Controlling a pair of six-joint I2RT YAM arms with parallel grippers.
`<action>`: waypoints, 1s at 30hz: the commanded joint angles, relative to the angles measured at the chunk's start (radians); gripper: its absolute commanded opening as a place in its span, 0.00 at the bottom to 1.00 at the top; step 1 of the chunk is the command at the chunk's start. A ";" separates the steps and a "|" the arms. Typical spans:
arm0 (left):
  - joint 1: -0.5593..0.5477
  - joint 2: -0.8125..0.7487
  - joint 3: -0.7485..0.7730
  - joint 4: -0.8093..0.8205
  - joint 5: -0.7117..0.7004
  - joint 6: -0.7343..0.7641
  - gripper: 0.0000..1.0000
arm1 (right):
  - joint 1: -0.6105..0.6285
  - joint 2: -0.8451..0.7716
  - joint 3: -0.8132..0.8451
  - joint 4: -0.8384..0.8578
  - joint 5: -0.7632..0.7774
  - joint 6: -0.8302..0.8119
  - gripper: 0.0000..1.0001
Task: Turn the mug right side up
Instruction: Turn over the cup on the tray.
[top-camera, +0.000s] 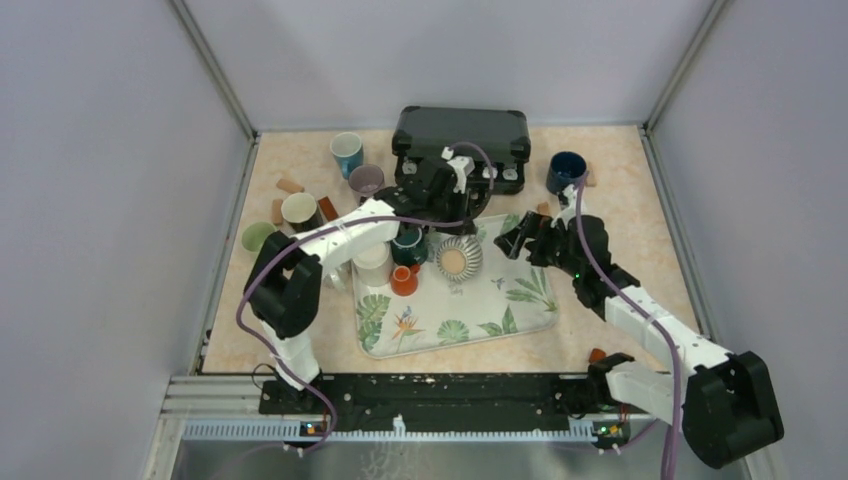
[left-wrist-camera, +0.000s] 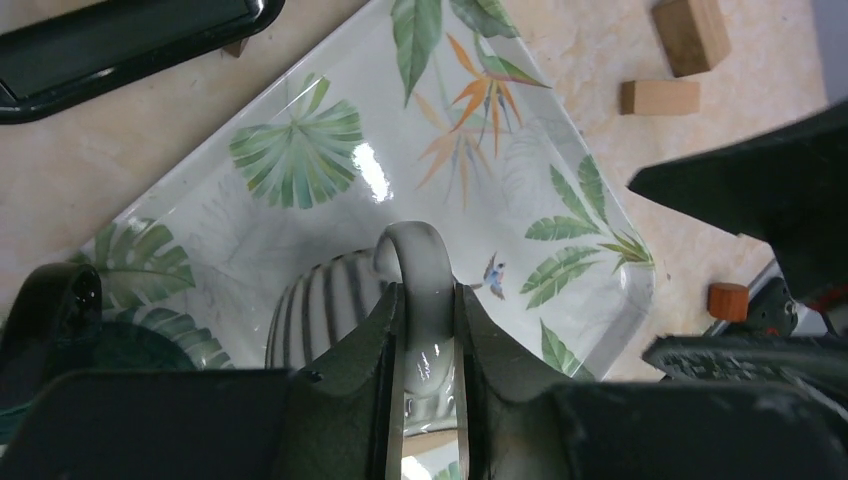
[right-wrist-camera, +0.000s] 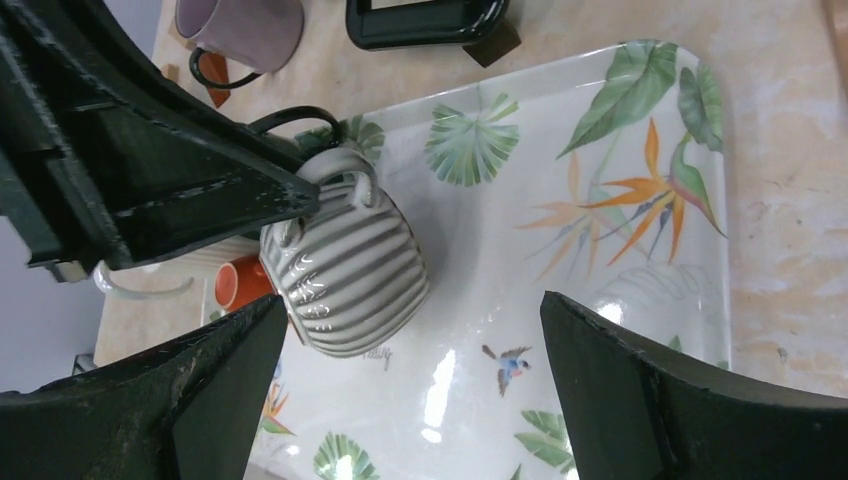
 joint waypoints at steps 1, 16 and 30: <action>0.033 -0.122 -0.081 0.213 0.118 0.092 0.00 | -0.012 0.049 -0.033 0.256 -0.080 -0.033 0.99; 0.041 -0.220 -0.243 0.161 -0.035 0.050 0.00 | 0.068 0.168 0.068 0.106 0.052 -0.092 0.98; 0.040 -0.304 -0.303 0.087 -0.256 0.003 0.14 | 0.148 0.273 0.145 0.040 0.123 -0.056 0.97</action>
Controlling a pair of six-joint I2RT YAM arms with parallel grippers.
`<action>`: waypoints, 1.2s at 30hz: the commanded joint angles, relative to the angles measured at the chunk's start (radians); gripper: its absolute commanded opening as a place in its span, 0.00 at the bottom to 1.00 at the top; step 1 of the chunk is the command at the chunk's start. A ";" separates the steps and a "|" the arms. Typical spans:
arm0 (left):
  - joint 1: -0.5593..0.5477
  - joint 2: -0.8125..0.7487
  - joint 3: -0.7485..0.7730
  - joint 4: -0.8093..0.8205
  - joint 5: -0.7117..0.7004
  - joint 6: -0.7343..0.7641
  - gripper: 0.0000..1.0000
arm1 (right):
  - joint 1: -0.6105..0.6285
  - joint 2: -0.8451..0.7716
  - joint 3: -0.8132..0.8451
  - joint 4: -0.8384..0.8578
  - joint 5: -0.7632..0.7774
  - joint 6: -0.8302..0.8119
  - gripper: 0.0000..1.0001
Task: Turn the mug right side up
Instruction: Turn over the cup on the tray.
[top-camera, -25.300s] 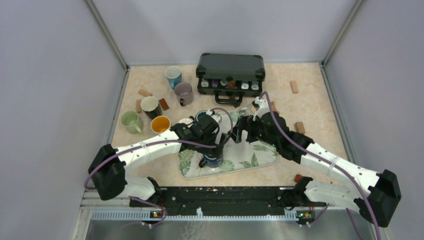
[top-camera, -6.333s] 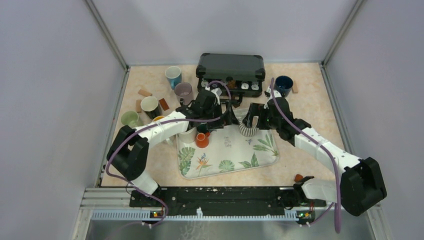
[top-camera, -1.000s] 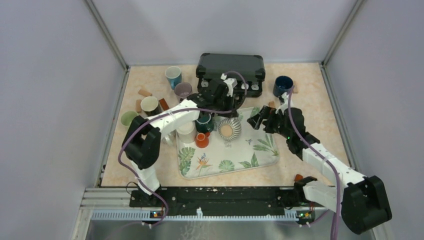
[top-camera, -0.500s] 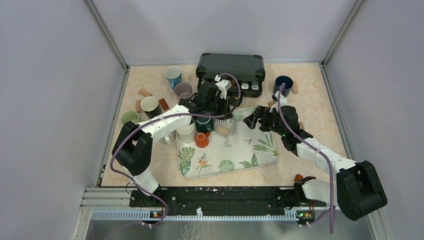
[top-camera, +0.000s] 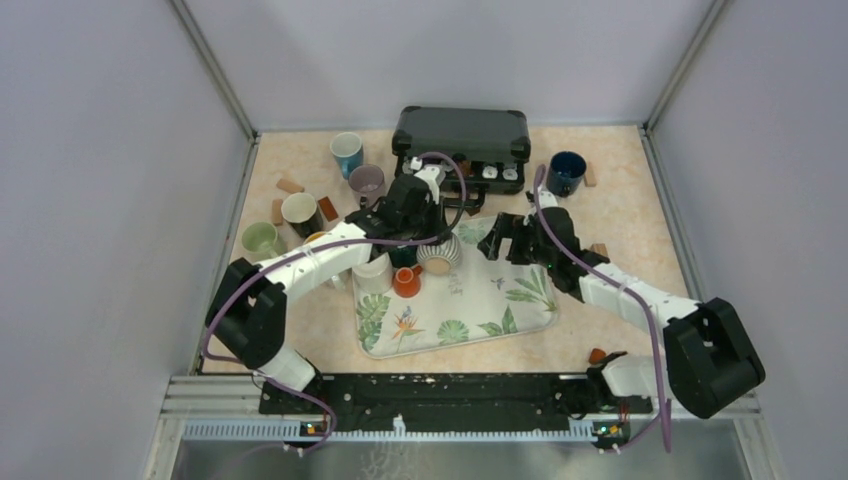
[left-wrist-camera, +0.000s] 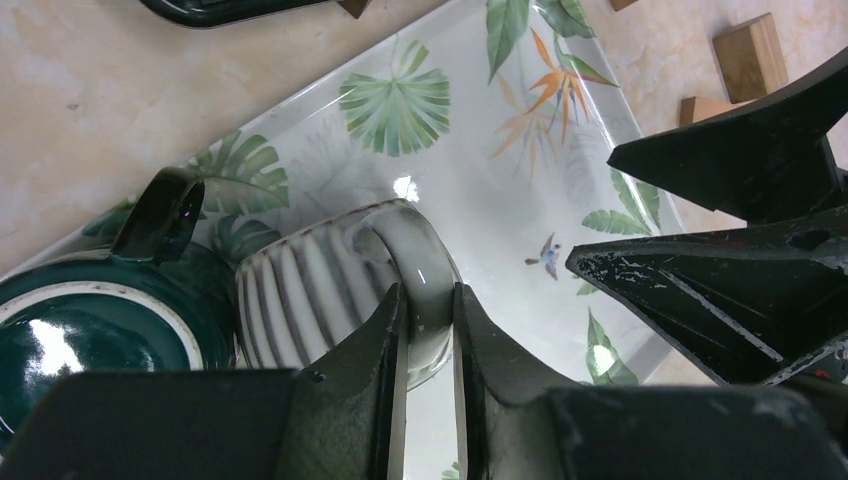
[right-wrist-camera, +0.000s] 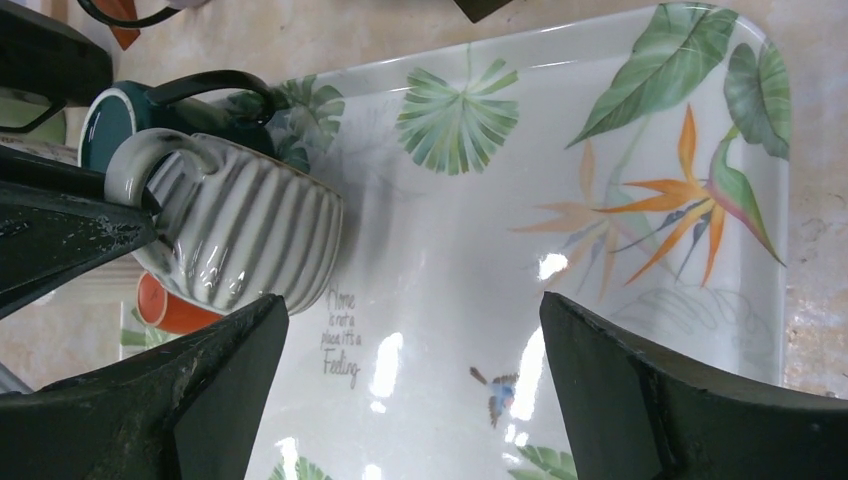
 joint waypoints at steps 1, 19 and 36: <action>0.012 -0.040 0.010 -0.058 -0.143 0.008 0.14 | 0.032 0.036 0.065 0.002 0.029 0.007 0.97; 0.012 -0.028 0.058 -0.120 -0.200 0.014 0.15 | 0.080 0.090 0.106 0.002 0.045 0.026 0.97; 0.102 -0.123 -0.189 0.487 0.274 -0.300 0.00 | 0.058 0.006 0.072 0.039 0.033 0.039 0.98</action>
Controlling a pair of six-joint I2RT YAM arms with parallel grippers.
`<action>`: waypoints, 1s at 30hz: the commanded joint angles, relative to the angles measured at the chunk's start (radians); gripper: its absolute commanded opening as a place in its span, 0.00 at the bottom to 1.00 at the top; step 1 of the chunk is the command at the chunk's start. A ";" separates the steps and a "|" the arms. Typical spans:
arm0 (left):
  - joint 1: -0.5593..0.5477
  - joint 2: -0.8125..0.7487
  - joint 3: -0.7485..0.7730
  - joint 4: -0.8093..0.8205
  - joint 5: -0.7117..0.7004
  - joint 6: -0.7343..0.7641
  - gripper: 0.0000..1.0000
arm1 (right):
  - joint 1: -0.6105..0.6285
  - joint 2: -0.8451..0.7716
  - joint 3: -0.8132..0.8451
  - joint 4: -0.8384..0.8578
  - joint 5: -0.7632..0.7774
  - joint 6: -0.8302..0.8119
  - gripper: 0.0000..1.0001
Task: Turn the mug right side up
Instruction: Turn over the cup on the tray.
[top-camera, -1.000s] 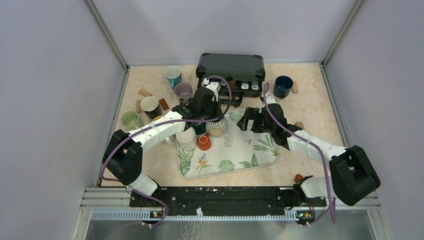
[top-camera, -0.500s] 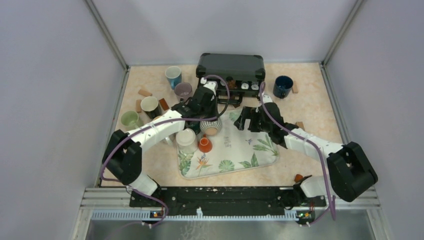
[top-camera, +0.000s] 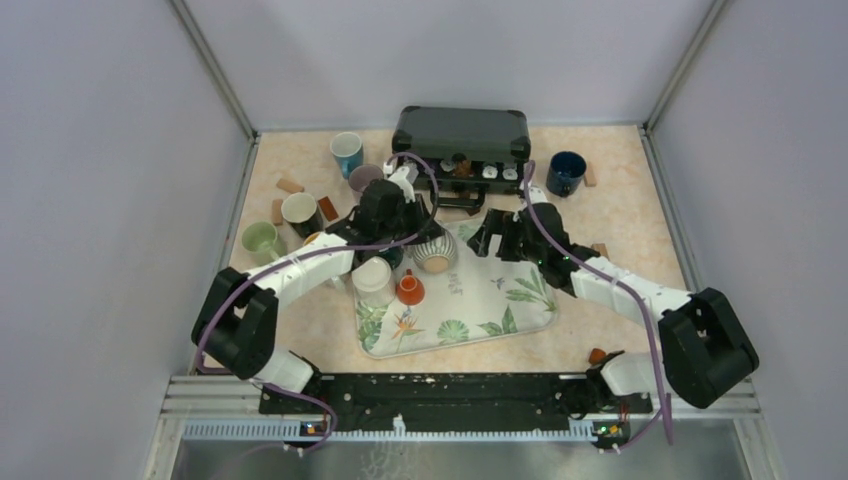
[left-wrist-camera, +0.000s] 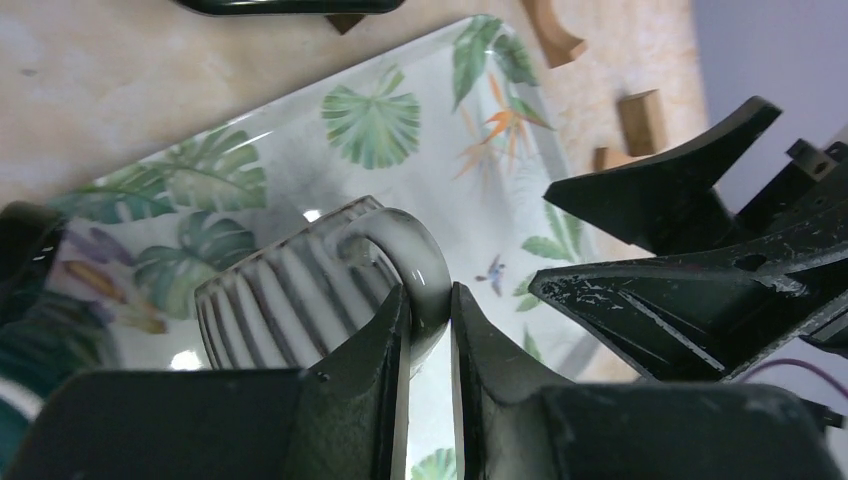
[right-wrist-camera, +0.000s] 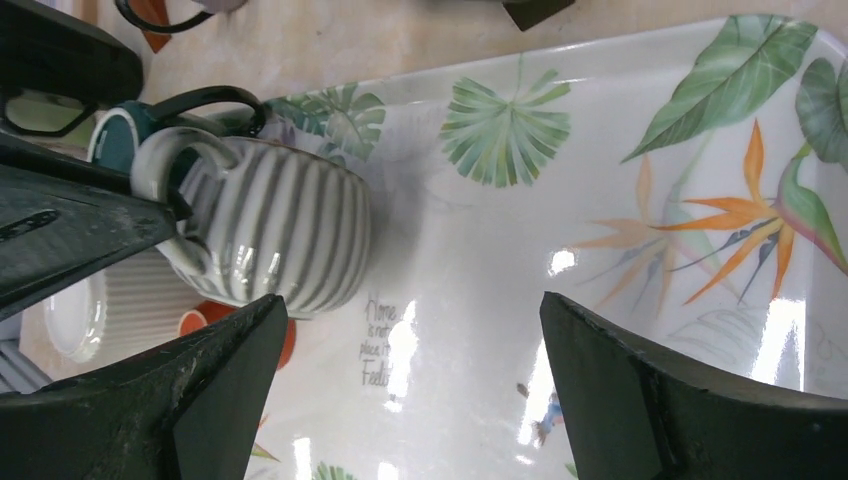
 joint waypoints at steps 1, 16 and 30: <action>0.008 -0.041 -0.043 0.349 0.164 -0.191 0.00 | -0.004 -0.073 -0.006 0.068 -0.009 -0.006 0.99; 0.014 -0.018 -0.210 0.568 0.198 -0.379 0.00 | 0.189 -0.034 -0.037 0.254 0.181 -0.259 0.99; 0.013 -0.012 -0.219 0.589 0.199 -0.400 0.00 | 0.274 0.087 -0.033 0.434 0.206 -0.287 0.74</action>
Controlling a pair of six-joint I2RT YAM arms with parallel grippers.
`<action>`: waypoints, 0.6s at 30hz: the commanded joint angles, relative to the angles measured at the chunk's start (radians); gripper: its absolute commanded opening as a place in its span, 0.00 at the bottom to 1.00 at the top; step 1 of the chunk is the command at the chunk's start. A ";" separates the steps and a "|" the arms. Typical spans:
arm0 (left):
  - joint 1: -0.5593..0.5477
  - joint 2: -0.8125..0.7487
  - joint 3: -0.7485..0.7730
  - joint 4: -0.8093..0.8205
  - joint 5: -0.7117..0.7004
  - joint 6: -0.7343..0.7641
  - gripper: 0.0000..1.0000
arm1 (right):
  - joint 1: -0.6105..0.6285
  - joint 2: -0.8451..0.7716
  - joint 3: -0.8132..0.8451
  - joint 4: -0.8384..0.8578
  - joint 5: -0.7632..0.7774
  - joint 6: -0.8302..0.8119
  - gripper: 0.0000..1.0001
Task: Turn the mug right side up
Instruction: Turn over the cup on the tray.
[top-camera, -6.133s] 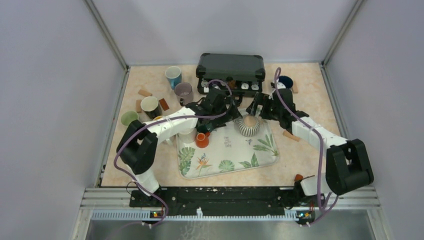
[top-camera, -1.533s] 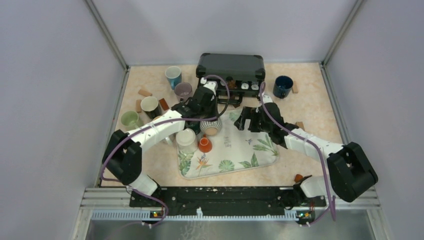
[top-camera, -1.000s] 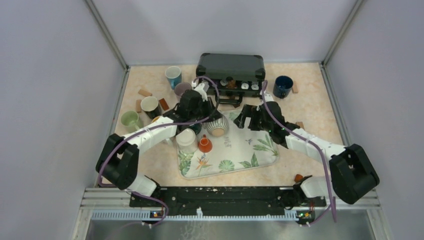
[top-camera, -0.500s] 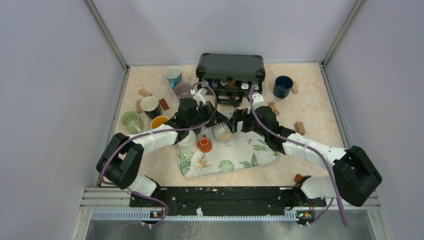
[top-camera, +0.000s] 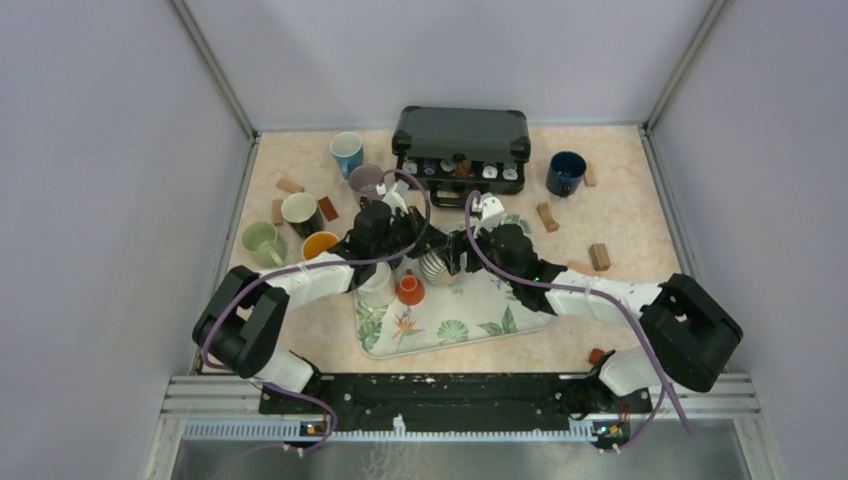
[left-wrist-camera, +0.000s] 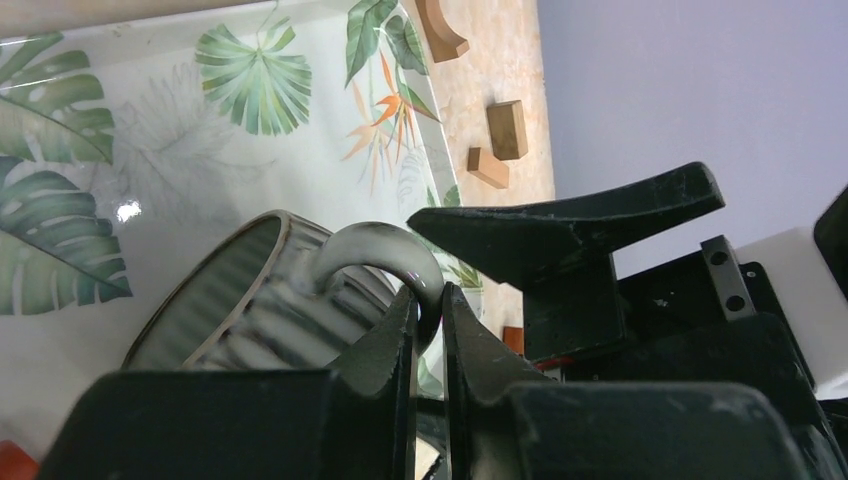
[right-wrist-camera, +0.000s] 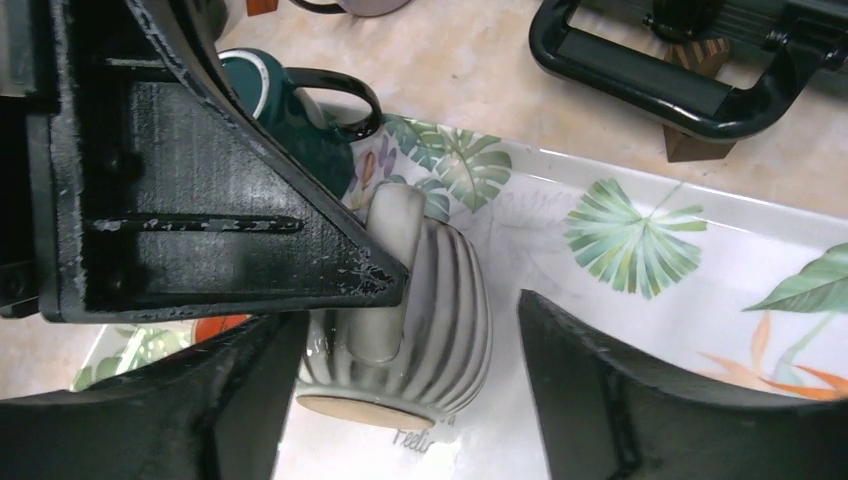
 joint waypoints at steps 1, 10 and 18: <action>0.001 -0.017 0.028 0.126 0.030 -0.026 0.00 | 0.005 0.029 0.001 0.121 0.032 -0.009 0.69; 0.001 -0.004 0.033 0.136 0.050 -0.030 0.00 | 0.004 0.074 0.012 0.169 0.024 -0.009 0.35; 0.001 -0.006 0.067 0.075 0.051 0.006 0.17 | 0.005 0.083 0.017 0.162 0.050 -0.049 0.00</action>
